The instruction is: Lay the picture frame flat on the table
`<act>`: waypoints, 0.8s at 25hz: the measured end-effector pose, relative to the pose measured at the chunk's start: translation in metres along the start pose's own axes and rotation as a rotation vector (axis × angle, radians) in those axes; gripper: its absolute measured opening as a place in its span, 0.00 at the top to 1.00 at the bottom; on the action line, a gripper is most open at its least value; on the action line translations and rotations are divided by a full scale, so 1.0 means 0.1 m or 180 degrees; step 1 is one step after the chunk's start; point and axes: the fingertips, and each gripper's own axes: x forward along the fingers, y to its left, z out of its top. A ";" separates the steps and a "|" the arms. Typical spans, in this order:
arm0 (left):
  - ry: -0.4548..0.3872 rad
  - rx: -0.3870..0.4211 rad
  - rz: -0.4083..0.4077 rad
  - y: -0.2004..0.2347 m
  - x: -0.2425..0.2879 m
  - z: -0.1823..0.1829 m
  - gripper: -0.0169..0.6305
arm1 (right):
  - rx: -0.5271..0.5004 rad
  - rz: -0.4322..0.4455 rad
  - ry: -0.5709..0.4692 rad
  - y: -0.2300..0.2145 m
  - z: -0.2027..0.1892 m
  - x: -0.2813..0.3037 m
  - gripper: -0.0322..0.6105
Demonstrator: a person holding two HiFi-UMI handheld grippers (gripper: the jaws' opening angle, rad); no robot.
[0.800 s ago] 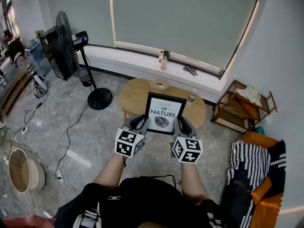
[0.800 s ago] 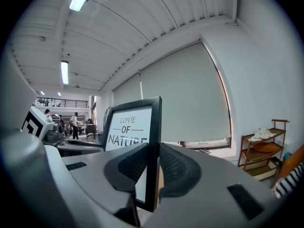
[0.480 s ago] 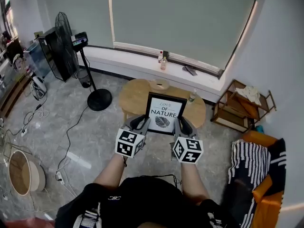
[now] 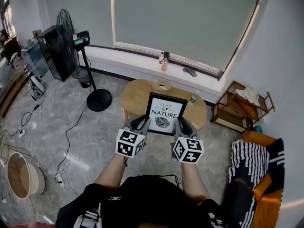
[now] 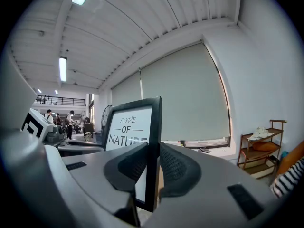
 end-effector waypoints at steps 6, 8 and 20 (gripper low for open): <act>-0.0054 0.0010 -0.0103 0.34 -0.17 -0.09 0.83 | 0.0014 -0.0072 0.0021 0.35 -0.13 0.13 0.81; -0.0049 -0.0002 -0.0120 0.45 -0.19 -0.12 0.83 | -0.0005 -0.0090 0.0025 0.45 -0.15 0.17 0.81; -0.0068 0.0029 -0.0127 0.86 0.17 -0.10 0.83 | -0.0037 -0.0072 -0.0021 0.42 -0.13 0.73 0.81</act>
